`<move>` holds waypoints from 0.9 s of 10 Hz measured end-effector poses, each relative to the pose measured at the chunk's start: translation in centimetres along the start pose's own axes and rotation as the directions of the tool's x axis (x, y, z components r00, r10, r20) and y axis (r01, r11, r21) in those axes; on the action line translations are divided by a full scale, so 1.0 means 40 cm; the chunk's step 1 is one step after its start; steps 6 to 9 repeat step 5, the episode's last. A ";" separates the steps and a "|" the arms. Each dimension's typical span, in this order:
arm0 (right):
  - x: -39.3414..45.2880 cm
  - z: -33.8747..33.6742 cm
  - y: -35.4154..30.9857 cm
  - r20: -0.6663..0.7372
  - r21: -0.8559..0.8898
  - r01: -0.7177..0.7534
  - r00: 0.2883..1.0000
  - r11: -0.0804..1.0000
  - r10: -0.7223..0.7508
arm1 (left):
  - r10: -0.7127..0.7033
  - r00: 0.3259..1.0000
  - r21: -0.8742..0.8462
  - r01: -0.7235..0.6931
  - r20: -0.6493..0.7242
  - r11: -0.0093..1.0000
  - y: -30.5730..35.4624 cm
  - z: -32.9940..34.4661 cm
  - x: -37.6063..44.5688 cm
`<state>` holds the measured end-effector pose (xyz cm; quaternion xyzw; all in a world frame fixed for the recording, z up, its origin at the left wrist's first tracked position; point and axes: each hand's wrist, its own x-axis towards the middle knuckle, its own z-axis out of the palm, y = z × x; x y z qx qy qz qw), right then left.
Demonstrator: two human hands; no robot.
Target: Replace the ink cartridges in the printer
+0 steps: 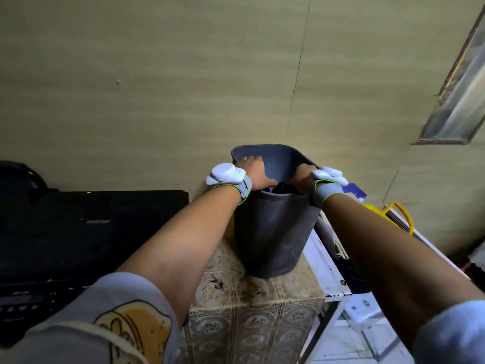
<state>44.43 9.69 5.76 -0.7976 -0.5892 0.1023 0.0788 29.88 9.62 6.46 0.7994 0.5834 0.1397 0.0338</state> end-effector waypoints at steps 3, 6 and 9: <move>-0.001 -0.010 -0.021 -0.112 0.018 -0.011 0.994 1.000 0.013 | 0.063 0.997 0.122 -0.058 -0.042 0.991 -0.063 -0.036 -0.023; -0.040 -0.016 -0.123 -0.345 -0.053 0.091 0.933 0.994 -0.103 | 0.011 0.995 0.141 0.002 -0.095 0.990 -0.170 -0.123 -0.072; -0.040 -0.016 -0.123 -0.345 -0.053 0.091 0.933 0.994 -0.103 | 0.011 0.995 0.141 0.002 -0.095 0.990 -0.170 -0.123 -0.072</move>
